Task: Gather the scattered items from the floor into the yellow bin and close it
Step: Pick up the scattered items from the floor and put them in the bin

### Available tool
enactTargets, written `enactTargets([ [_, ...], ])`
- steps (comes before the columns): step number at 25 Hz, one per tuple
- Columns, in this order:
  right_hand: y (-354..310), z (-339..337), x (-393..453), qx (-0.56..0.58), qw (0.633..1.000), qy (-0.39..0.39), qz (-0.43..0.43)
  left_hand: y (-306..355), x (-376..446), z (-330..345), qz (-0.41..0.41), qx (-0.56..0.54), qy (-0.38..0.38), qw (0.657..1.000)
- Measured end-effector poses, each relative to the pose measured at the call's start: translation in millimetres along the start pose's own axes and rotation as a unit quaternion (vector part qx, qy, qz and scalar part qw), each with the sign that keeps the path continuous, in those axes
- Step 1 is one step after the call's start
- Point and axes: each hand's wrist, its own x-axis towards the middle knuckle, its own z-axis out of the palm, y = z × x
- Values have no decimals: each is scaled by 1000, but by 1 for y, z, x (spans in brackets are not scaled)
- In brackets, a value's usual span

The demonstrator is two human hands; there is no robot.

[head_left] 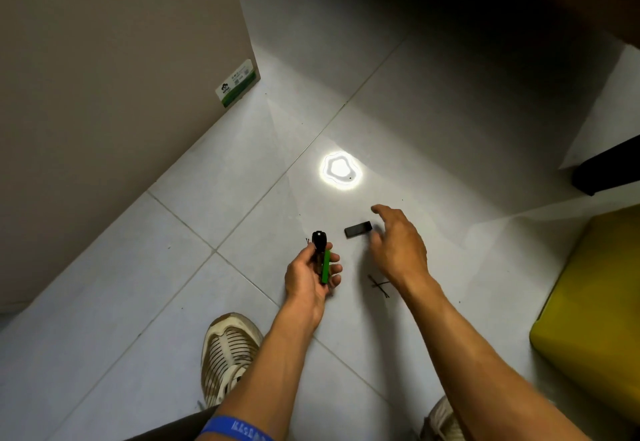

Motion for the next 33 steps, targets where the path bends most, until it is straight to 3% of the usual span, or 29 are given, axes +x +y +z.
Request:
enactTargets([
  [2, 7, 13, 10, -121, 989, -60, -65, 0, 1, -3, 0, 11, 13, 1000],
  [5, 13, 30, 8, -181, 979, -33, -92, -7, 1, -4, -3, 27, 15, 1000],
  [9, 40, 23, -22, 17, 997, 35, 72, -12, 0, -1, -4, 32, 17, 999],
  [12, 61, 14, -53, 28, 992, 64, 103, -15, -2, 0, -4, 42, 20, 999],
  [15, 60, 20, -67, -43, 999, 12, 15, -19, -7, 2, -1, 47, 17, 999],
  [18, 50, 37, -73, -217, 975, -16, -52, -20, -9, -2, 5, 57, 17, 998],
  [26, 40, 50, -67, -330, 942, -43, -39, -24, -2, -8, 1, 73, 27, 997],
  [30, 37, 53, -61, -261, 963, -66, -4, -28, -3, -8, -4, 79, 23, 997],
  [33, 51, 41, -57, -69, 992, -85, 69, -28, -5, -3, -1, 90, 29, 996],
])
